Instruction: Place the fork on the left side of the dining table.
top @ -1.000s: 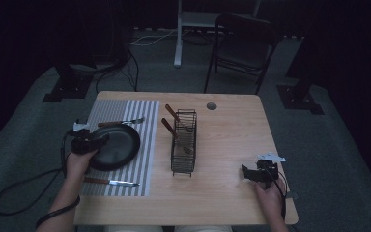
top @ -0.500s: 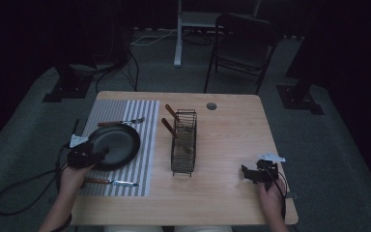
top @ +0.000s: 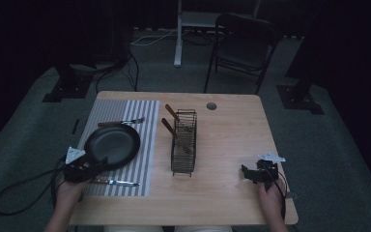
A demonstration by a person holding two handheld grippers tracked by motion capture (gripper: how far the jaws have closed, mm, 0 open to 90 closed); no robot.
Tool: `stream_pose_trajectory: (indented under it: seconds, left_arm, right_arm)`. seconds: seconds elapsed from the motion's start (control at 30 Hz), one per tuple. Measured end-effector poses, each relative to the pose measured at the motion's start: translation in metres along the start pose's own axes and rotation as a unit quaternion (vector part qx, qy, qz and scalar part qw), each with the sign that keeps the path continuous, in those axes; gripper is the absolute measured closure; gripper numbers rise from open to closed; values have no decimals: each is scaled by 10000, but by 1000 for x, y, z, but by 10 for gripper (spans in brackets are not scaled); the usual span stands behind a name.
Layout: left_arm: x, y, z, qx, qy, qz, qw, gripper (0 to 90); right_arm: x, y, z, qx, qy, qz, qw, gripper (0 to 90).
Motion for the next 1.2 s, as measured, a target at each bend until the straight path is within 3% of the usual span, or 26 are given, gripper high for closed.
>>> stream_pose_trajectory:
  seconds: [0.23, 0.27, 0.33, 0.4, 0.5, 0.53, 0.67, 0.7, 0.8, 0.87, 1.03, 1.2]
  left_arm:
    - [10, 1, 11, -371, 35, 19, 9993, 224]
    - [10, 1, 11, -371, 35, 19, 9993, 174]
    - [15, 0, 15, -407, 2, 192, 9990, 174]
    - [21, -1, 17, -496, -69, 188, 9986, 173]
    - [27, 1, 19, -439, -131, 146, 9988, 159]
    - [32, 1, 20, -549, -251, 92, 9981, 84]
    - [44, 4, 24, -811, -368, -15, 9960, 80]
    - [48, 5, 25, -849, -412, -18, 9955, 6]
    - [55, 7, 27, -967, -513, -25, 9940, 0]
    - [57, 7, 28, -1129, -566, -145, 9919, 0]
    - [61, 8, 28, -1109, -591, -35, 9921, 0]
    - [67, 9, 25, -1058, -813, -157, 9909, 0]
  right_arm:
    - [0, 0, 0, 1, -5, -6, 10000, 129]
    - [0, 0, 0, 1, -5, -8, 10000, 129]
    - [0, 0, 0, 1, -5, -8, 10000, 130]
    - [0, 0, 0, 1, -6, -9, 10000, 130]
    - [0, 0, 0, 1, -6, -9, 10000, 130]
    - [0, 0, 0, 1, -6, -9, 10000, 130]
    - [0, 0, 0, 1, -6, -6, 10000, 129]
    - [0, 0, 0, 1, -6, -9, 10000, 129]
    - [0, 0, 0, 1, -6, -10, 10000, 129]
    - [0, 0, 0, 1, -6, -9, 10000, 130]
    - [0, 0, 0, 0, -6, -11, 10000, 129]
    - [0, 0, 0, 1, -7, -10, 10000, 130]
Point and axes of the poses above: each handheld gripper's, and its own axes: z roughly backward along the jaws, x roughly out of its underside, y roughly to its right, the point moved 7 cm from there along -z, roughly forward along the jaws, and after that the axes turned 9 degrees about -z, right-handed, at the moved point
